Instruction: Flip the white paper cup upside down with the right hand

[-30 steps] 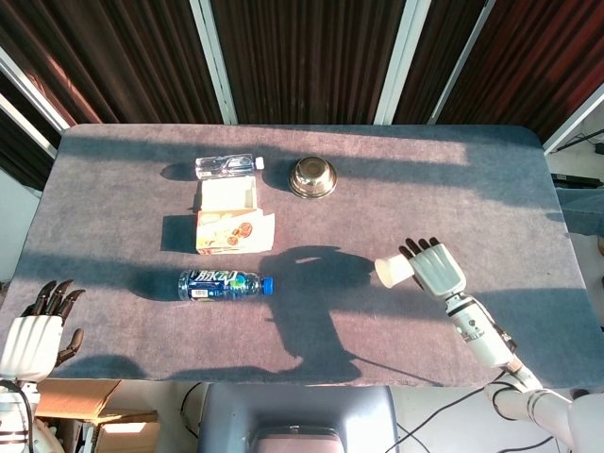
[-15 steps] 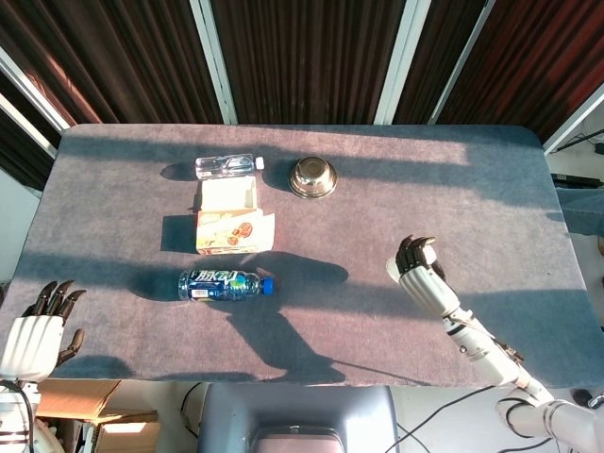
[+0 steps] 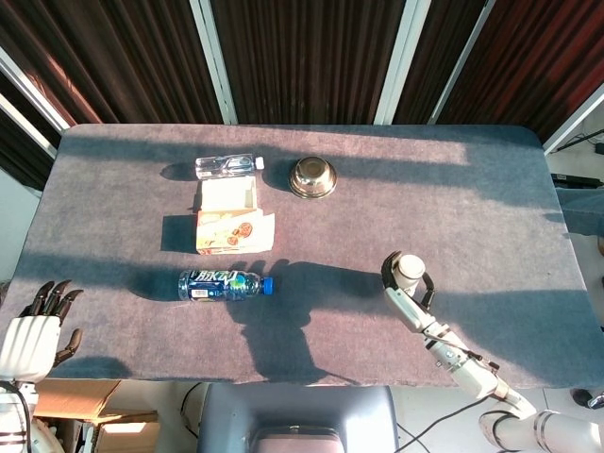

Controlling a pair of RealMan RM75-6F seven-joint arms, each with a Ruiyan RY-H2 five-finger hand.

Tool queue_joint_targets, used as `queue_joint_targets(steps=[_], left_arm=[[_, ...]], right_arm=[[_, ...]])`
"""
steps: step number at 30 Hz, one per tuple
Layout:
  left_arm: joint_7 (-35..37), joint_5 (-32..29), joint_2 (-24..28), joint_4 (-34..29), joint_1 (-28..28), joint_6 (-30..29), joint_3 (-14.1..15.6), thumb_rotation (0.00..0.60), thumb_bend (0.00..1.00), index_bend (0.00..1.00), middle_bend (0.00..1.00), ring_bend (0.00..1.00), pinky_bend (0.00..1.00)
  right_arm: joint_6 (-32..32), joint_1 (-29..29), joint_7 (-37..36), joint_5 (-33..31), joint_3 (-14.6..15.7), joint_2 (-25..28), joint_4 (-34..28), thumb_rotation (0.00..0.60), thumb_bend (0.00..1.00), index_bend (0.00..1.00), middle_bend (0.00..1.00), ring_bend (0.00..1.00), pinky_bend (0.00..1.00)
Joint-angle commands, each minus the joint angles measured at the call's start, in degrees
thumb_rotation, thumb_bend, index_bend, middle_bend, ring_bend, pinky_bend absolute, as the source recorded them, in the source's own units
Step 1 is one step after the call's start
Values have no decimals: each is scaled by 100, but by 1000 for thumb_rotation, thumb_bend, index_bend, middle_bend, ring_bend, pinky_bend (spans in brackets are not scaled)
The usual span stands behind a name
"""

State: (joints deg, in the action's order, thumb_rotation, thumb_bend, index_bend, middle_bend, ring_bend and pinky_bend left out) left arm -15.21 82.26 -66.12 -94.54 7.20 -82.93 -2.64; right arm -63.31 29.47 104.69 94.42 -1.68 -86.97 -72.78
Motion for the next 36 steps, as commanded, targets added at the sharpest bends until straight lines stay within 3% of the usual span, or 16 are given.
queue_joint_targets(steps=[1, 7, 16, 18, 21, 23, 26, 28, 30, 31, 34, 36], left_arm=[[21, 7, 11, -1, -4, -4, 2, 600, 387, 228, 111, 79, 389], [53, 5, 21, -5, -12, -16, -4, 600, 387, 228, 111, 78, 388], [14, 14, 16, -13, -11, -7, 8, 600, 387, 228, 111, 78, 389], [24, 14, 20, -18, -16, -15, 7, 600, 387, 228, 111, 79, 388], [42, 20, 28, -22, -29, -42, 3, 600, 388, 228, 111, 79, 389], [45, 19, 28, -17, -31, -47, 1, 600, 388, 228, 111, 79, 389], [29, 18, 26, -20, -30, -39, 4, 600, 386, 228, 111, 79, 389], [4, 23, 20, -24, -33, -46, 8, 600, 386, 228, 111, 79, 389], [-33, 36, 13, -28, -32, -52, 12, 600, 387, 228, 111, 78, 389], [-50, 45, 6, -35, -32, -57, 15, 600, 386, 228, 112, 78, 389], [-108, 64, -15, -33, -30, -59, 26, 600, 387, 228, 112, 79, 389], [-142, 67, -28, -30, -25, -48, 32, 600, 386, 228, 111, 78, 389]], right_arm=[[55, 9, 10, -42, 5, -32, 27, 600, 549, 436, 385, 302, 421], [82, -42, 55, -189, -4, -19, -53, 600, 523, 322, 289, 193, 364], [7, -126, -406, -483, -105, 69, -308, 600, 333, 20, 81, 84, 286], [-43, -180, -731, -647, -183, 162, -571, 600, 296, 0, 40, 64, 267], [-105, -391, -1609, -1222, -370, 480, -1429, 600, 254, 0, 19, 43, 252], [-18, -592, -2340, -1906, -502, 890, -2358, 600, 241, 0, 18, 43, 250], [485, -743, -3526, -2934, -609, 1867, -3801, 600, 236, 0, 18, 38, 242], [965, -785, -4667, -3122, -672, 2622, -4436, 600, 235, 0, 18, 36, 234], [1106, -928, -5718, -2668, -708, 3037, -4588, 600, 246, 0, 20, 36, 211], [979, -1087, -6415, -2107, -694, 3158, -4506, 600, 257, 0, 20, 36, 204], [-48, -1554, -8008, -590, -522, 2952, -3745, 600, 319, 15, 15, 36, 179], [-751, -1768, -8650, -56, -430, 2641, -3110, 600, 344, 34, 12, 35, 177]])
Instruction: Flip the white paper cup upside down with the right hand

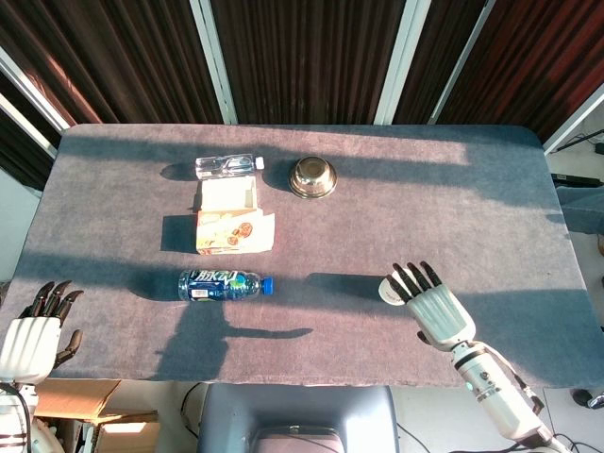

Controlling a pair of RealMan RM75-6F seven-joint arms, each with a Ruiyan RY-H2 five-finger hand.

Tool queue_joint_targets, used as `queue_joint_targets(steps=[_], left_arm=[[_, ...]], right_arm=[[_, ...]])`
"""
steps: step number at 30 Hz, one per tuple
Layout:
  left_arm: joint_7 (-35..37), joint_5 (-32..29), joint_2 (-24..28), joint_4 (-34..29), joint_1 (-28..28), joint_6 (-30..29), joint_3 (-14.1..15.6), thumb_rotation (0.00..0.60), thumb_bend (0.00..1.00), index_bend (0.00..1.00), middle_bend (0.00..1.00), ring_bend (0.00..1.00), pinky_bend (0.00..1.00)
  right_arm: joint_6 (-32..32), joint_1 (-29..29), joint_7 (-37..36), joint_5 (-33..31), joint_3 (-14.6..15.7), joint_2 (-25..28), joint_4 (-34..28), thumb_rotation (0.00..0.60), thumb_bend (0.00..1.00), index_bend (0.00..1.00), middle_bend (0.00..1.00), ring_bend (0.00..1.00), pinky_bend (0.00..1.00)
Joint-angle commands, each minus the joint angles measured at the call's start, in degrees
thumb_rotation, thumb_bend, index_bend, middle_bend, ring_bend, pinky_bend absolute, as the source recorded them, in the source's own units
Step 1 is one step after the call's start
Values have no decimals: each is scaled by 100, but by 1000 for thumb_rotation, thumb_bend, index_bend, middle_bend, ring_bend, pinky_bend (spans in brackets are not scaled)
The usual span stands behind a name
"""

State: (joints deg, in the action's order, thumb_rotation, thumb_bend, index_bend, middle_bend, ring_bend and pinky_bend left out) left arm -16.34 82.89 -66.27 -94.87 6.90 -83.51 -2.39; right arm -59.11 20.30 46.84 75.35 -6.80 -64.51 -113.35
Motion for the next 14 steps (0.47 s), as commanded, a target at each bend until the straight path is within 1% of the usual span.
queue_joint_targets(steps=[1, 3, 7, 10, 14], left_arm=[[-47, 5, -22, 5, 9, 19, 10, 600, 386, 228, 111, 79, 388], [-74, -2, -38, 12, 19, 35, 8, 600, 386, 228, 111, 79, 389], [-112, -27, -70, 30, 48, 92, 4, 600, 386, 228, 112, 78, 389], [-130, -34, -86, 39, 63, 115, 2, 600, 386, 228, 112, 78, 389], [-125, -33, -91, 42, 68, 124, 5, 600, 386, 228, 111, 79, 388]], right_arm=[[-1539, -952, -3116, 2034, 109, 203, 1323, 600, 352, 39, 11, 35, 175], [-1954, -1053, -3380, 2168, 109, -42, 1758, 600, 360, 48, 11, 36, 170], [-2439, -1130, -3870, 2225, 84, -373, 2370, 600, 360, 54, 11, 35, 168], [-2474, -1117, -4083, 2187, 115, -437, 2563, 600, 360, 54, 11, 35, 167], [-2404, -1068, -4185, 2129, 160, -437, 2612, 600, 361, 55, 11, 36, 168]])
